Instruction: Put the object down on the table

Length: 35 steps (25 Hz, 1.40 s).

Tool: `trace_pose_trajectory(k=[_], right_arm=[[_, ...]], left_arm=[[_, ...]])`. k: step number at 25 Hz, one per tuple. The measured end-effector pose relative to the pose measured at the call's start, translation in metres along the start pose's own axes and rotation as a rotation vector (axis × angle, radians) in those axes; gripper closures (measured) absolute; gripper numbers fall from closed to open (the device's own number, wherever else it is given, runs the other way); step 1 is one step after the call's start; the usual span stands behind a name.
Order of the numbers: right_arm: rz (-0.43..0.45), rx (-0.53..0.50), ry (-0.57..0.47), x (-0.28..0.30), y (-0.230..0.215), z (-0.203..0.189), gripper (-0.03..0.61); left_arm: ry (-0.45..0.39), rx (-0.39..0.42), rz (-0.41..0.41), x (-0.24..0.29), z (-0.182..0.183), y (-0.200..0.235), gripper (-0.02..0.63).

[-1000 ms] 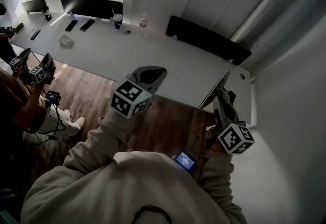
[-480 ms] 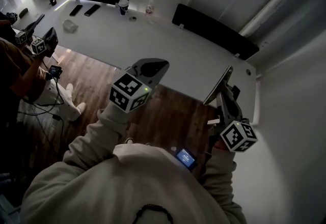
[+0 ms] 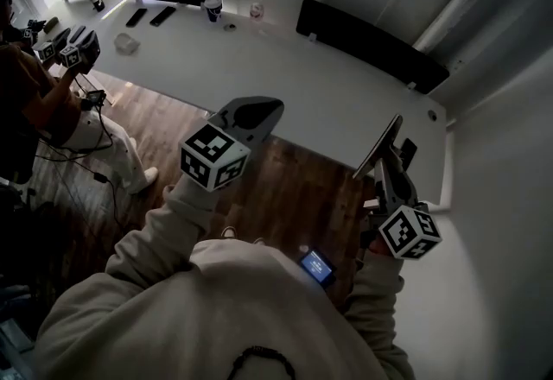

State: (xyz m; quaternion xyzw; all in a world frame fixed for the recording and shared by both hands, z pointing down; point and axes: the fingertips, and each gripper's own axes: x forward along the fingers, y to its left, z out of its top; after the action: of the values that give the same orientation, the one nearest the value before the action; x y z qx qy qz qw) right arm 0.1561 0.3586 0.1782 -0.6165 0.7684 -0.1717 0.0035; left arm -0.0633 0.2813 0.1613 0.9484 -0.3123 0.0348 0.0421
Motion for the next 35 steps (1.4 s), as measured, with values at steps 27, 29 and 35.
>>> trace_pose_trajectory(k=[27,29,35], right_arm=[[0.002,0.009,0.086,0.103,-0.042,-0.009,0.476],[0.001,-0.006,0.092,0.135,-0.042,0.005,0.476],[0.010,-0.022,0.073,0.228,-0.030,0.018,0.476]], left_arm=[[-0.063,-0.020,0.004,0.094,-0.010,0.114,0.617],[-0.052,0.005,-0.010,0.115,-0.003,0.135,0.617],[0.015,0.144,-0.046,0.165,-0.020,0.189,0.617]])
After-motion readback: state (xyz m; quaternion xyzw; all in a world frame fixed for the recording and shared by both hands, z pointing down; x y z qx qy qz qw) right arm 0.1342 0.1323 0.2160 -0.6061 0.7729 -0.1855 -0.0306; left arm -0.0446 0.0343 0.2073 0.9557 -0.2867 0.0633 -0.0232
